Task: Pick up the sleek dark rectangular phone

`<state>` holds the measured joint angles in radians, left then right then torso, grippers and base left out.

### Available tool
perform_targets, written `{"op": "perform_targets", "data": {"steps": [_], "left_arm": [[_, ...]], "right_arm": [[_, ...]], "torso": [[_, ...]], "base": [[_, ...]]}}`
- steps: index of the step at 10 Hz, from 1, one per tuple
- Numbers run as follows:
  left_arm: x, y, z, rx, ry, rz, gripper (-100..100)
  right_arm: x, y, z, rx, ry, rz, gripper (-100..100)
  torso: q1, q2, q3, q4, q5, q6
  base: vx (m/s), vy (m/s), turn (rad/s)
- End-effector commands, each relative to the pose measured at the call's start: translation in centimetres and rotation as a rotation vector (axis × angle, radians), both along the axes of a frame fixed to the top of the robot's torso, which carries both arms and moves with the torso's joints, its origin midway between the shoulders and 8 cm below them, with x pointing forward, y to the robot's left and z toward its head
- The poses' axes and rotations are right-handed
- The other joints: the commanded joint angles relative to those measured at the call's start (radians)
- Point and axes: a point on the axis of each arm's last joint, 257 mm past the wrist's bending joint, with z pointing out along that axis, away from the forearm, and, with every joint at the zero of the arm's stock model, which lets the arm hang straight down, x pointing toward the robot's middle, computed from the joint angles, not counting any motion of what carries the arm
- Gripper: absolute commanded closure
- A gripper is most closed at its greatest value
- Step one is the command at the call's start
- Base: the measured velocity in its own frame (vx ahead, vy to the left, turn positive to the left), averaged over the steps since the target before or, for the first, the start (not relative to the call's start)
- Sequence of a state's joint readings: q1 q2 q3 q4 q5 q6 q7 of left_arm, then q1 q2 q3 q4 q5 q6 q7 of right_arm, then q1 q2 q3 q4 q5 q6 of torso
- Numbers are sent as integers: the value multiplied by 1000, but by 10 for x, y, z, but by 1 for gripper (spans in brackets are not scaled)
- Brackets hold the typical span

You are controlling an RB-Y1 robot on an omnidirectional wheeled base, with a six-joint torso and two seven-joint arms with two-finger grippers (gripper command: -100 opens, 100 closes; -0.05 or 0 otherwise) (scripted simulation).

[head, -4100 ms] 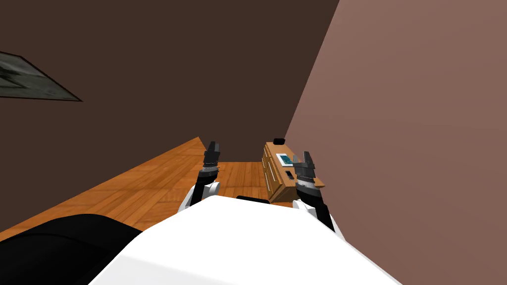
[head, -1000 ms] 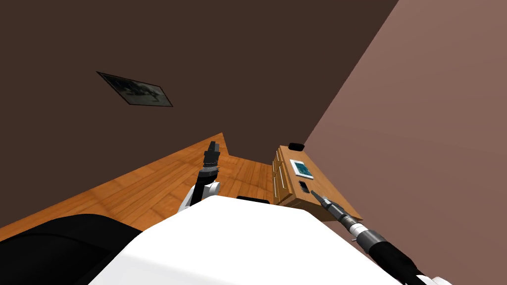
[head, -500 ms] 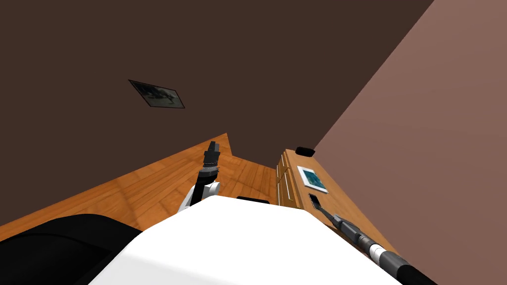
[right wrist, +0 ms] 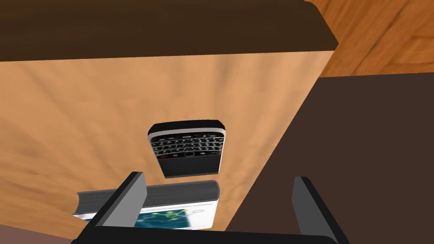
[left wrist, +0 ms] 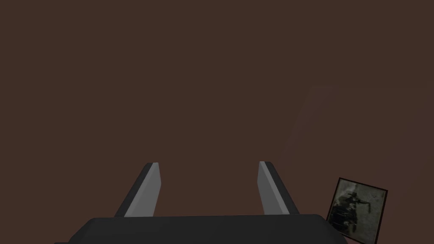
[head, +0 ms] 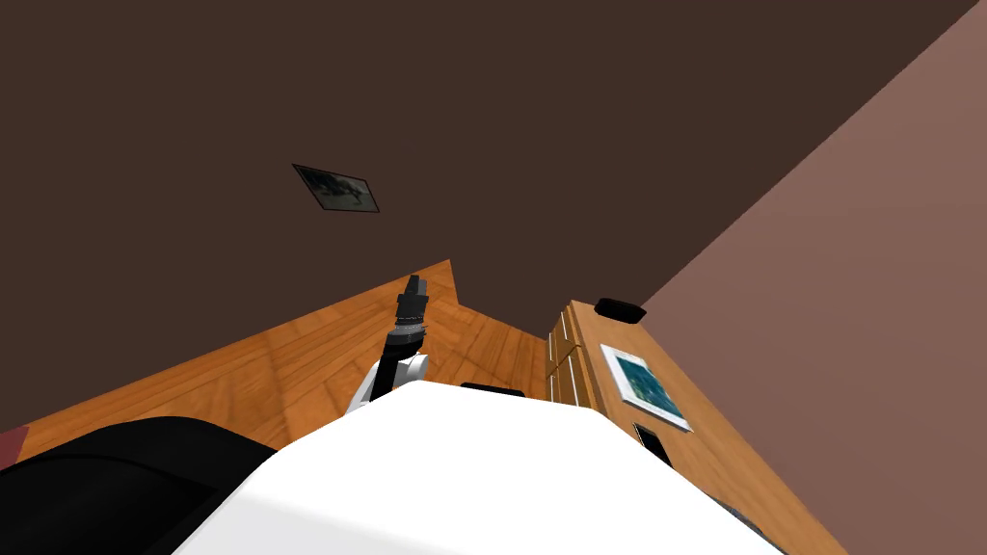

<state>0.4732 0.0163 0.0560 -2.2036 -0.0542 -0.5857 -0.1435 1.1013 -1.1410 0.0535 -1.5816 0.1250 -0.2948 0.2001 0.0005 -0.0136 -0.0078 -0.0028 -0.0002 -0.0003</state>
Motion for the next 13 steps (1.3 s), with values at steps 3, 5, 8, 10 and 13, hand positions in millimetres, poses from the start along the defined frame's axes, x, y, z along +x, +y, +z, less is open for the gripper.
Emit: {"op": "perform_targets", "data": {"steps": [3,5,8,10,13], "left_arm": [[0,0,0,0,0,0,0],[0,0,0,0,0,0,0],[0,0,0,0,0,0,0],[0,0,0,0,0,0,0],[0,0,0,0,0,0,0]], "right_arm": [[-60,-14,-17,-23,149,-11,-100],[-101,-20,-23,-35,244,-20,-100],[-136,-24,-26,-42,319,-29,-100],[-171,-27,-27,-48,393,-41,-100],[-169,-26,-28,-48,388,-40,0]], "torso": [[0,3,2,1,0,1],[1,4,2,1,0,0],[1,5,2,1,0,1],[2,6,4,1,1,0],[3,10,6,2,1,1]], "base": [[141,-17,116],[145,3,165],[114,-7,88],[111,1,146],[35,3,6]]}}
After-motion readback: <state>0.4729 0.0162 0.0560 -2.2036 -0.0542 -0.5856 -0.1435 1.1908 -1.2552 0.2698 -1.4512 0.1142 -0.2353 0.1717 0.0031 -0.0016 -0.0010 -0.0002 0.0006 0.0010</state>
